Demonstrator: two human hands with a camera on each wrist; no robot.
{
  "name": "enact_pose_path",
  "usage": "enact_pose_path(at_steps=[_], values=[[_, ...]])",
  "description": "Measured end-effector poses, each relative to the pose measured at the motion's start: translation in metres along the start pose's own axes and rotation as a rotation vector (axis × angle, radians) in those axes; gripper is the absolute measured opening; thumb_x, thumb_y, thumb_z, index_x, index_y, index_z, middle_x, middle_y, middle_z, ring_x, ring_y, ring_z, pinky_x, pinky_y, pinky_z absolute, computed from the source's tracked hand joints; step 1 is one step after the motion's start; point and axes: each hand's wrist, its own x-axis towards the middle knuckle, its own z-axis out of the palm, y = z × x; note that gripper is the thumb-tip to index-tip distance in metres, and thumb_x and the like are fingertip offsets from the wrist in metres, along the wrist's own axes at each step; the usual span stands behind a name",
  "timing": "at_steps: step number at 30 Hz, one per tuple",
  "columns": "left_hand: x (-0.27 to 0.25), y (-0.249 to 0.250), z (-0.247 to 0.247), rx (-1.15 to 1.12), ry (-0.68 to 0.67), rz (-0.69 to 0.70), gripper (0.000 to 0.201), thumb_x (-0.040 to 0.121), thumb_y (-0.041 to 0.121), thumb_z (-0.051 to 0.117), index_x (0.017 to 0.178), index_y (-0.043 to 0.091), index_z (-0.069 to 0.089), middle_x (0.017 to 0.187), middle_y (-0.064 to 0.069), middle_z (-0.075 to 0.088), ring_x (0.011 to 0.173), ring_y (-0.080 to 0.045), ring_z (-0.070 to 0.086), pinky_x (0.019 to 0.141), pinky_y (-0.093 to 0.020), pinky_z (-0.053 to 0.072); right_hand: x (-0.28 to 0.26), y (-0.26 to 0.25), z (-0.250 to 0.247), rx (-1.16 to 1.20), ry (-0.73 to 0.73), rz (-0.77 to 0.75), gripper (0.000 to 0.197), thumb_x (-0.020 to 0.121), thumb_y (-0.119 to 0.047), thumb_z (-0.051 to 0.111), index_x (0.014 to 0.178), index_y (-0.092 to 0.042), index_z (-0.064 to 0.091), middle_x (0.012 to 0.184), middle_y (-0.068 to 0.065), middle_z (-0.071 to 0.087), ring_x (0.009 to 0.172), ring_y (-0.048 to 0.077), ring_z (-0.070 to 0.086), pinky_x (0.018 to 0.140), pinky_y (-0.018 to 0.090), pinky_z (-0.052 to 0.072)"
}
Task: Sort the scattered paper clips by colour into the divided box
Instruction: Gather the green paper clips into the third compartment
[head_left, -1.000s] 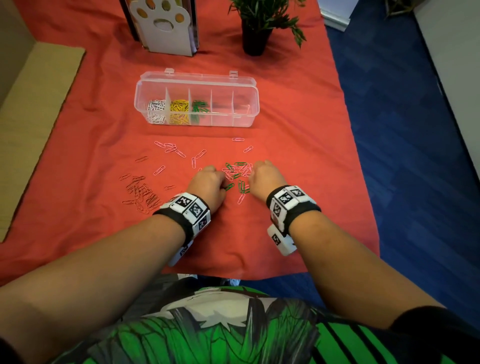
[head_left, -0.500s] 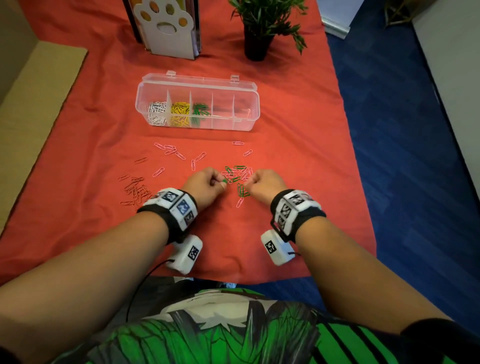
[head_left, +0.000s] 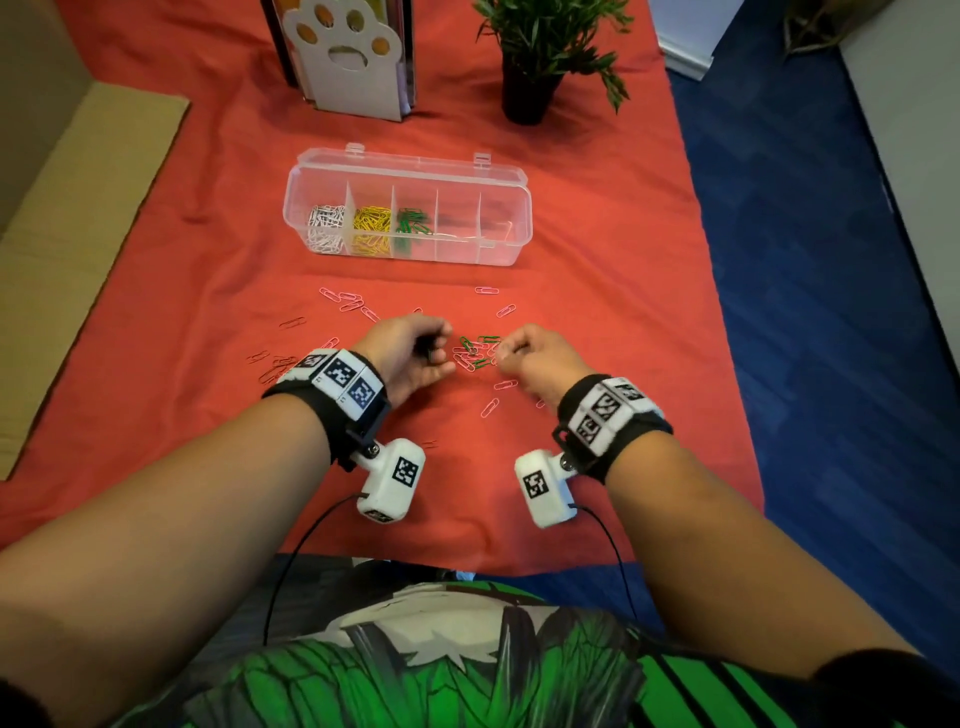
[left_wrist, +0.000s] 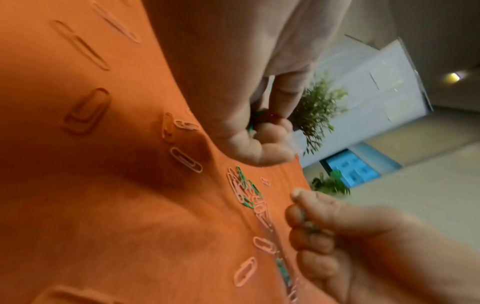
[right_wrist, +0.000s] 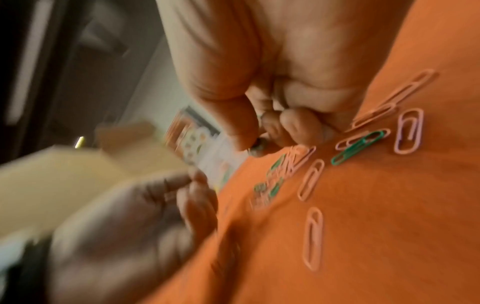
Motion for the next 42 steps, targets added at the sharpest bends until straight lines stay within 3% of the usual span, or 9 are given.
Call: enact_pose_path(at_steps=[5, 10, 14, 18, 22, 26, 31, 35, 42], values=[[0.015, 0.001, 0.008, 0.866, 0.104, 0.374, 0.018, 0.084, 0.028, 0.063, 0.096, 0.017, 0.072, 0.071, 0.002, 0.061, 0.059, -0.009, 0.052, 0.059, -0.020, 0.039, -0.004, -0.009, -0.026, 0.734, -0.063, 0.201, 0.020, 0.091, -0.005, 0.040, 0.080, -0.013, 0.055, 0.066, 0.000, 0.038, 0.055, 0.011, 0.038, 0.050, 0.021, 0.032], [0.020, -0.002, 0.011, 1.422, 0.132, 0.564, 0.029, 0.085, 0.024, 0.059, 0.113, 0.020, 0.066, 0.102, -0.016, 0.063, 0.098, -0.031, 0.059, 0.079, -0.027, 0.041, 0.001, -0.013, -0.020, 0.737, -0.035, 0.283, 0.020, 0.092, -0.006, 0.042, 0.076, -0.012, 0.052, 0.061, -0.001, 0.033, 0.052, 0.010, 0.037, 0.041, 0.016, 0.029], [0.023, -0.006, 0.004, 1.465, 0.112, 0.585, 0.024, 0.083, 0.018, 0.061, 0.104, 0.011, 0.068, 0.104, -0.019, 0.059, 0.100, -0.034, 0.057, 0.085, -0.031, 0.040, 0.016, -0.013, -0.006, 0.235, 0.033, 0.139, 0.021, 0.090, -0.010, 0.050, 0.072, -0.019, 0.053, 0.061, 0.000, 0.044, 0.048, 0.011, 0.037, 0.040, 0.017, 0.030], [0.024, -0.009, -0.006, 1.363, 0.143, 0.543, 0.016, 0.081, 0.021, 0.063, 0.090, 0.007, 0.066, 0.086, -0.014, 0.061, 0.089, -0.033, 0.059, 0.074, -0.029, 0.040, 0.023, -0.017, 0.003, -0.558, 0.132, -0.183, 0.011, 0.085, -0.013, 0.054, 0.091, -0.009, 0.062, 0.103, 0.015, 0.054, 0.087, 0.029, 0.057, 0.080, 0.032, 0.046], [0.023, -0.009, -0.017, 0.998, 0.131, 0.438, 0.020, 0.080, 0.017, 0.068, 0.066, 0.020, 0.054, 0.057, 0.005, 0.048, 0.049, -0.007, 0.046, 0.053, -0.021, 0.038, 0.024, -0.018, 0.010, -0.908, 0.112, -0.339, 0.023, 0.082, -0.002, 0.050, 0.104, -0.003, 0.055, 0.115, 0.017, 0.042, 0.092, 0.037, 0.057, 0.079, 0.042, 0.048], [0.016, -0.008, -0.021, 0.679, 0.075, 0.359, 0.024, 0.085, 0.013, 0.061, 0.066, 0.022, 0.050, 0.063, -0.003, 0.051, 0.054, -0.012, 0.044, 0.053, -0.021, 0.040, 0.029, -0.016, 0.015, -0.989, 0.096, -0.331, 0.025, 0.080, 0.001, 0.047, 0.105, 0.000, 0.052, 0.118, 0.018, 0.042, 0.090, 0.038, 0.058, 0.078, 0.046, 0.051], [0.006, -0.005, -0.016, 0.313, -0.021, 0.193, 0.028, 0.091, -0.001, 0.044, 0.078, 0.019, 0.058, 0.052, 0.007, 0.058, 0.037, 0.000, 0.040, 0.035, -0.011, 0.027, 0.035, -0.016, 0.010, -0.749, 0.054, -0.251, 0.016, 0.085, -0.006, 0.049, 0.100, -0.003, 0.055, 0.114, 0.018, 0.049, 0.095, 0.033, 0.055, 0.086, 0.036, 0.046], [0.006, 0.002, -0.004, 0.335, -0.001, 0.107, 0.028, 0.085, -0.002, 0.040, 0.077, 0.018, 0.057, 0.057, 0.001, 0.049, 0.036, -0.005, 0.036, 0.035, -0.012, 0.024, 0.029, -0.015, -0.005, -0.176, 0.075, -0.073, 0.024, 0.085, -0.004, 0.052, 0.071, -0.023, 0.048, 0.069, -0.003, 0.053, 0.059, 0.013, 0.050, 0.055, 0.024, 0.040], [0.015, -0.006, 0.017, 1.220, 0.118, 0.460, 0.020, 0.079, 0.034, 0.066, 0.076, 0.015, 0.067, 0.074, -0.009, 0.066, 0.071, -0.024, 0.059, 0.067, -0.028, 0.043, -0.002, 0.000, -0.035, 0.750, -0.060, 0.287, 0.022, 0.088, -0.010, 0.035, 0.075, -0.015, 0.052, 0.064, -0.003, 0.038, 0.049, 0.007, 0.032, 0.039, 0.016, 0.026]])
